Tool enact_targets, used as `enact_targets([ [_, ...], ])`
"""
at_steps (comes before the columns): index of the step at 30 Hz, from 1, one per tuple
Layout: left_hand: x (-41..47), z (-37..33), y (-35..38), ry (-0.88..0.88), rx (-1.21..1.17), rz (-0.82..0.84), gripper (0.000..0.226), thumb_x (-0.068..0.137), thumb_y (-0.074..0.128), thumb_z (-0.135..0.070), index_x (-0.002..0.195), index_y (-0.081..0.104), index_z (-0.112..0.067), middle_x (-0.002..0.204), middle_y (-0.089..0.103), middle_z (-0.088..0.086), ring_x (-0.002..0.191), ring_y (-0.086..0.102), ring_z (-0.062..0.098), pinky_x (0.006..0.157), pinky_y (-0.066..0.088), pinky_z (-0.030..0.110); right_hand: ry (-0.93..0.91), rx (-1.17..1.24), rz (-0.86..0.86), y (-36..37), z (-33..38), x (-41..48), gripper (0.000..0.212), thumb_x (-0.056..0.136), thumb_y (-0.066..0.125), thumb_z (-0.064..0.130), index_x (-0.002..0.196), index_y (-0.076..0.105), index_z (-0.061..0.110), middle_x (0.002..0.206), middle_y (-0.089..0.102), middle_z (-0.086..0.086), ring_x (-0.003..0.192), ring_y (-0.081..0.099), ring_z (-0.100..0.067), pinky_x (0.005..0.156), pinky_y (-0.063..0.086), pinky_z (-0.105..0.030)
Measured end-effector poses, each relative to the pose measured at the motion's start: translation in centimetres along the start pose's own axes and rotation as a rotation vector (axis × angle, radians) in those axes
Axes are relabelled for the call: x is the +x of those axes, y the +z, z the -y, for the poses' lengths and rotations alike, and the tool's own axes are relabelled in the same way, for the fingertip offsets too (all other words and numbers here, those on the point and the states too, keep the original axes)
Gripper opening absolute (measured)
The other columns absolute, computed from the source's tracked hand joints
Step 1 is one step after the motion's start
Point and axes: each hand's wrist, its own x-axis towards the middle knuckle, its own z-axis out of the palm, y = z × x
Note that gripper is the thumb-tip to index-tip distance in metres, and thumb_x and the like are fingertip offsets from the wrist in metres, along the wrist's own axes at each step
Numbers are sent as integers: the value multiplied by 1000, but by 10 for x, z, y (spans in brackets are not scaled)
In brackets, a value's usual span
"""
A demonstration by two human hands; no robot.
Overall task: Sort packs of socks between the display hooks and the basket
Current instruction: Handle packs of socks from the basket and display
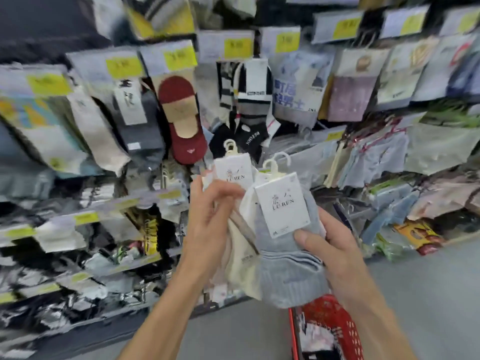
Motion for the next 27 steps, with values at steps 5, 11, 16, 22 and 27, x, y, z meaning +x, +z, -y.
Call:
enact_targets([
  [5, -41, -41, -106, -97, -221, -6, 25, 84, 56, -43, 88, 80, -37, 131, 62, -12, 137, 40, -1, 114, 35, 36, -64, -33, 71, 102, 28, -19, 39, 81, 56, 9, 118, 65, 14, 105, 77, 4, 96, 72, -10, 75, 54, -17],
  [11, -91, -69, -206, 43, -153, 32, 19, 80, 63, -52, 93, 77, -49, 107, 54, -55, 110, 35, -38, 86, 39, -2, -180, -53, 154, 210, 44, -51, 40, 85, 55, 14, 120, 66, 29, 115, 74, 2, 106, 70, -14, 82, 54, -20],
  [16, -113, -83, -256, 41, -124, -23, 31, 83, 61, -56, 100, 78, -38, 115, 61, -26, 121, 53, -3, 93, 47, 27, -309, -187, 193, 270, 63, -72, 39, 90, 56, 29, 121, 55, 53, 120, 67, 20, 112, 63, 0, 84, 48, -11],
  [22, -133, -96, -290, 15, -207, -119, 39, 76, 70, -55, 104, 79, -30, 124, 60, -4, 116, 62, 10, 94, 54, 36, -343, -240, 210, 313, 76, -86, 32, 85, 61, 51, 115, 58, 60, 115, 70, 23, 105, 67, 1, 80, 52, -13],
  [27, -147, -94, -304, -30, -265, -128, 42, 76, 73, -52, 108, 78, -25, 128, 59, -2, 119, 63, 21, 101, 51, 49, -356, -250, 185, 329, 73, -92, 38, 88, 64, 38, 121, 54, 54, 117, 67, 24, 105, 65, 1, 80, 52, -15],
])
